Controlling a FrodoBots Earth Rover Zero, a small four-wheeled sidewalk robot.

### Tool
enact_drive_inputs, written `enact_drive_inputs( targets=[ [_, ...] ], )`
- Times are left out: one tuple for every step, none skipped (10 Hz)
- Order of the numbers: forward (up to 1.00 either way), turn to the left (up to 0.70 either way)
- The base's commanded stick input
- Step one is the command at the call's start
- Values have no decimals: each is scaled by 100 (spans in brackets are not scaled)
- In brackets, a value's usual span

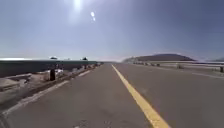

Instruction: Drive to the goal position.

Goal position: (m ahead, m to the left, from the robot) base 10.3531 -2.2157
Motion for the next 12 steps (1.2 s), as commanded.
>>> enact_drive_inputs(
  targets=[
    [85,0],
    [85,0],
    [85,0],
    [85,0],
    [85,0],
    [85,0],
    [85,0],
    [85,0],
    [85,0],
    [85,0],
    [85,0],
    [85,0]
  ],
)
